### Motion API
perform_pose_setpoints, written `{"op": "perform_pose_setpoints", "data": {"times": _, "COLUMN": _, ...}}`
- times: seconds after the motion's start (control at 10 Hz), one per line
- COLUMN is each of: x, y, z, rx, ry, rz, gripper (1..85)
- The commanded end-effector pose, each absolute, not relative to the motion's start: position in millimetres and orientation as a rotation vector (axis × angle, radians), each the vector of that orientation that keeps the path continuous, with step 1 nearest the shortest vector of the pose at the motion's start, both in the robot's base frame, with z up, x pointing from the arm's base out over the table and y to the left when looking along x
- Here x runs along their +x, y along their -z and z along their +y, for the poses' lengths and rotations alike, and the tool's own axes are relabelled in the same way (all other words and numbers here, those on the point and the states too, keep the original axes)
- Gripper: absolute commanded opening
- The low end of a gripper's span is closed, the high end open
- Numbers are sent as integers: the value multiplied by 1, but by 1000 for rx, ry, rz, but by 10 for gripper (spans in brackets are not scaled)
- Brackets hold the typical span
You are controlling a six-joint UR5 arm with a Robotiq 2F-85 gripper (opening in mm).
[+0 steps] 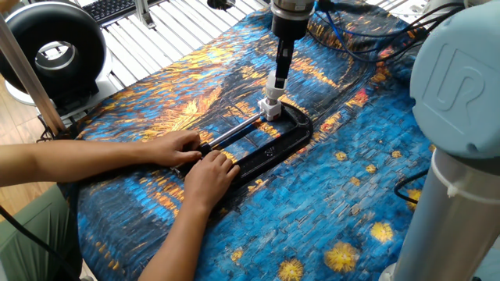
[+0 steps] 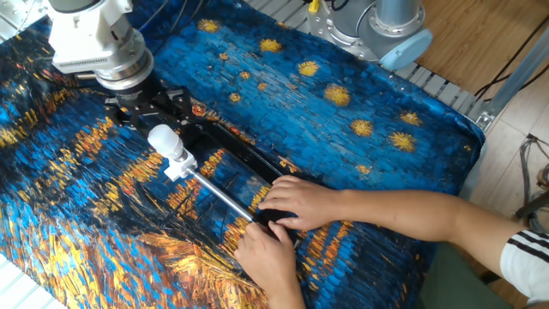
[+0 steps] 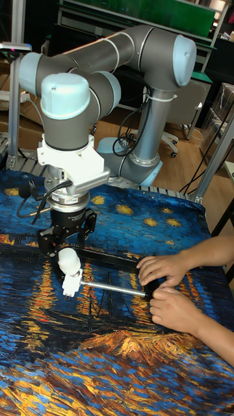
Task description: Install the light bulb by rotating it
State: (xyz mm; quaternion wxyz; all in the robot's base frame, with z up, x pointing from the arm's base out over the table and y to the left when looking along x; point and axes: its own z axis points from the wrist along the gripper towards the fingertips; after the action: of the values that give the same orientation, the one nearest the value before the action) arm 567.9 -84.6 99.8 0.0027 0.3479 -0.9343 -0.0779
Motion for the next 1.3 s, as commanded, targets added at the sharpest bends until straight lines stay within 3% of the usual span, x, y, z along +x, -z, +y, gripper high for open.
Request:
{"op": "perform_pose_setpoints", "data": {"times": 0.0, "x": 574, "y": -101, "z": -95, "rx": 1123, "ry": 174, "rz": -2941, "gripper": 657}}
{"op": "perform_pose_setpoints", "data": {"times": 0.6, "x": 574, "y": -98, "z": -75, "rx": 1046, "ry": 302, "rz": -2952, "gripper": 613}}
{"op": "perform_pose_setpoints", "data": {"times": 1.2, "x": 572, "y": -92, "z": -73, "rx": 1024, "ry": 327, "rz": -2936, "gripper": 597}}
